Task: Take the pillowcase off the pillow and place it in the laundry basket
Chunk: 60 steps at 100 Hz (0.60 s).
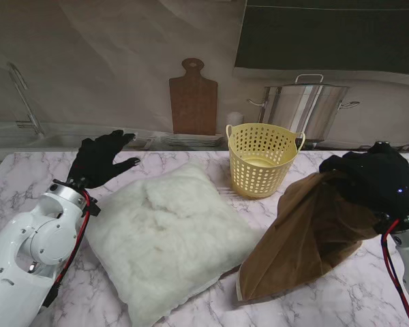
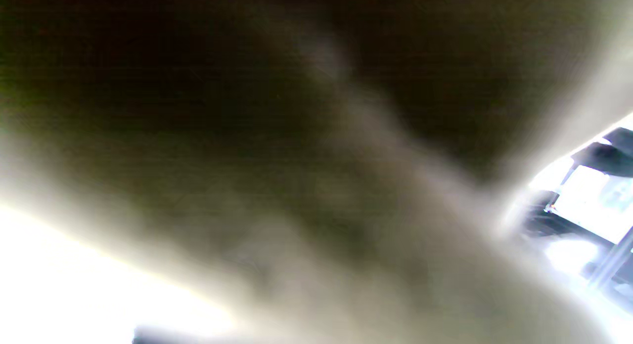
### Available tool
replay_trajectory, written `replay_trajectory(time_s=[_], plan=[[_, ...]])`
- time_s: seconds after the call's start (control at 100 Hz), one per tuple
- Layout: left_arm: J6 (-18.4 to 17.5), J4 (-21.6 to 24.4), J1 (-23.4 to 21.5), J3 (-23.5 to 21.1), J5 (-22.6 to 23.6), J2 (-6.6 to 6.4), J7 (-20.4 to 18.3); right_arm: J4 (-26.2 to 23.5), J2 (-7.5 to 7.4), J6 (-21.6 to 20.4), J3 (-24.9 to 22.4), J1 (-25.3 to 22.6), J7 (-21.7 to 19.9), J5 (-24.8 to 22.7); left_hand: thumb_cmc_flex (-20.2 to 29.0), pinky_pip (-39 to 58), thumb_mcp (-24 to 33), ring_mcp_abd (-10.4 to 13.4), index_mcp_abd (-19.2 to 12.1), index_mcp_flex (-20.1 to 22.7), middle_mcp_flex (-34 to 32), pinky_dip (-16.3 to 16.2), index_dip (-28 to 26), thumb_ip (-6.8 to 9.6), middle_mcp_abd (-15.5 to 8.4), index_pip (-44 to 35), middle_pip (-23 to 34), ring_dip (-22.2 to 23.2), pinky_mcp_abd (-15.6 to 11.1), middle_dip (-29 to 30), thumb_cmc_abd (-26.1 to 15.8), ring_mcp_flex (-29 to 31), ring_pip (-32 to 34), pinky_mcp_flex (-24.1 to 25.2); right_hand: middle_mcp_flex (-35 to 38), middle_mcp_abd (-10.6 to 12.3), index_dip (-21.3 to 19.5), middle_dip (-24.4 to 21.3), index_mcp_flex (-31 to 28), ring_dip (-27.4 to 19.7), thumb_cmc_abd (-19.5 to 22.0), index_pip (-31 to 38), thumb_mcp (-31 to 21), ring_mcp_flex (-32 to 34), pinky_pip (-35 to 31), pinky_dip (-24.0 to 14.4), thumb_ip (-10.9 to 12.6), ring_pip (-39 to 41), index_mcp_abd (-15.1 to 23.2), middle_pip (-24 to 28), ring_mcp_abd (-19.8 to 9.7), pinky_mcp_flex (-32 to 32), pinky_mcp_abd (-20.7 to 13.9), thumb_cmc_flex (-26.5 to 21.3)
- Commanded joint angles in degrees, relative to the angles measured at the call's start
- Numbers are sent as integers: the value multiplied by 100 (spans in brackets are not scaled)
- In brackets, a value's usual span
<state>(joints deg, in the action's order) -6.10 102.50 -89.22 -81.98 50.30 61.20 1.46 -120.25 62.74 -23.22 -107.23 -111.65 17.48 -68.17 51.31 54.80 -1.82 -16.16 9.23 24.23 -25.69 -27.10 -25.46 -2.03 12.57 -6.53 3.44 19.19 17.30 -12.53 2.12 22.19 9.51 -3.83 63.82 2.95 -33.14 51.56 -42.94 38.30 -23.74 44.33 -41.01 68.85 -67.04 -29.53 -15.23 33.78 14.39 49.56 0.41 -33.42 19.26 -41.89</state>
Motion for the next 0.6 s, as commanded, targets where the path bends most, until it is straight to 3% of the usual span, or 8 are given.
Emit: replay_trajectory(time_s=[0.0,0.33,0.59], plan=[[-31,-35,-40,150,-114,99,-13,84,-37,38,287,80,45,-36,132,-2486,-32,25,4,21,-82,-109,111,64,54,15,-65,55,141,-68,-324,94,-6,-42,-78,86,-29,-47,-164,-67,592,697,-177,-43,3,-32,395,-64,693,114,-35,92,-157,-555],[191,-332,32,644,-426,143,85,940,-158,572,1711,185,0,-255,149,-2400,-34,33,20,16,-37,-189,113,65,56,9,-83,105,142,-101,-343,148,25,-40,85,123,427,-551,-14,-189,551,610,94,-138,125,-54,521,-213,651,-142,-72,266,-45,-551],[310,-489,50,748,-508,134,-14,1028,-174,1090,1785,-315,-364,-296,147,-2415,-37,16,29,-6,9,-190,119,66,68,17,-105,117,161,-101,-360,132,13,0,533,204,1213,-1318,128,-353,357,628,154,-260,278,-64,557,-497,412,-975,-122,430,68,-372]])
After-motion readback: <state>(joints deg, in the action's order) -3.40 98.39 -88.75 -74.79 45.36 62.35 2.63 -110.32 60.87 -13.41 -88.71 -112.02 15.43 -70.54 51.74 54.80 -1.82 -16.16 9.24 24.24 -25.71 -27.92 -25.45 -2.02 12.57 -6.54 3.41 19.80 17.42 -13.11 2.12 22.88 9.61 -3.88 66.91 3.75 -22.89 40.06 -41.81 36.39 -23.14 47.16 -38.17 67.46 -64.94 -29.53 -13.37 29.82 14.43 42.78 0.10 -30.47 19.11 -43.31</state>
